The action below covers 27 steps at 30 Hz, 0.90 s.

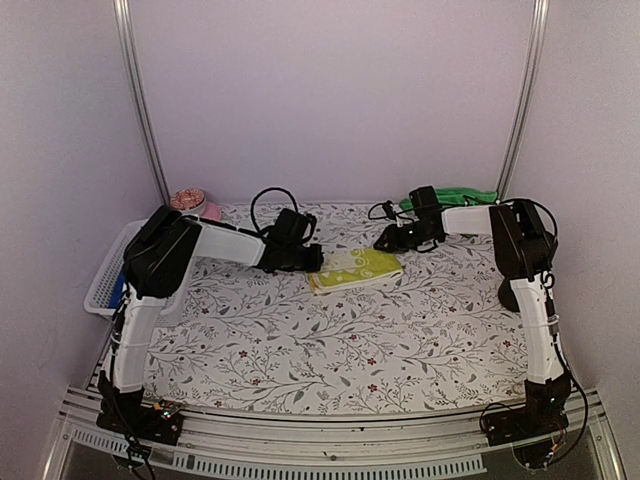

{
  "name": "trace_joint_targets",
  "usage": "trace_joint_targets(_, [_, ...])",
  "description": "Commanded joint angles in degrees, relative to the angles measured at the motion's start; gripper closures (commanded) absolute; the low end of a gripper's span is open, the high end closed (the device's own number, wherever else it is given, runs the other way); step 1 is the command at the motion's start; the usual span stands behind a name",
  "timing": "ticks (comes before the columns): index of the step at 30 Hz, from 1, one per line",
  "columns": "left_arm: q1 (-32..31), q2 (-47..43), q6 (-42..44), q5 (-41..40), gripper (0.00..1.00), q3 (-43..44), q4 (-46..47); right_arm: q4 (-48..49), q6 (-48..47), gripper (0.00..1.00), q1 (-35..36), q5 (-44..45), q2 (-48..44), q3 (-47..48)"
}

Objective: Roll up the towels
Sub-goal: Smooth out the towel at the center of the board.

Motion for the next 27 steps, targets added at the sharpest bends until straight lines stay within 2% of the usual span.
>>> trace_joint_targets(1, [-0.80,-1.12,1.90,-3.74,0.80,-0.84,-6.04,-3.64,-2.80,0.77,-0.74,3.49,-2.05,-1.18])
trace_joint_targets(5, [-0.80,-3.32,3.62,-5.92,0.58,2.19,-6.02,-3.72,-4.53,0.76,-0.76,0.77,-5.52,-0.29])
trace_joint_targets(7, [-0.79,-4.10,4.20,-6.17,0.54,4.15,-5.89,-3.67,-5.02,0.75,-0.74,0.06,-7.47,-0.02])
trace_joint_targets(10, [-1.00,-4.00,4.84,-4.77,0.53,6.35,-4.68,-3.66,-5.50,0.75,-0.72,-1.39,-9.19,0.23])
trace_joint_targets(14, [-1.61,-1.58,4.25,-0.26,0.57,8.44,-1.93,-3.01,-5.52,0.75,-0.74,-4.33,-9.47,0.07])
trace_joint_targets(20, [-1.94,3.59,0.21,7.13,0.73,9.14,2.66,-2.92,-4.58,0.75,0.14,-7.30,-6.15,-0.18])
trace_joint_targets(27, [-2.83,6.25,-1.68,8.53,0.83,7.68,0.31,-5.16,-4.93,0.75,0.14,-4.23,-2.47,-1.22])
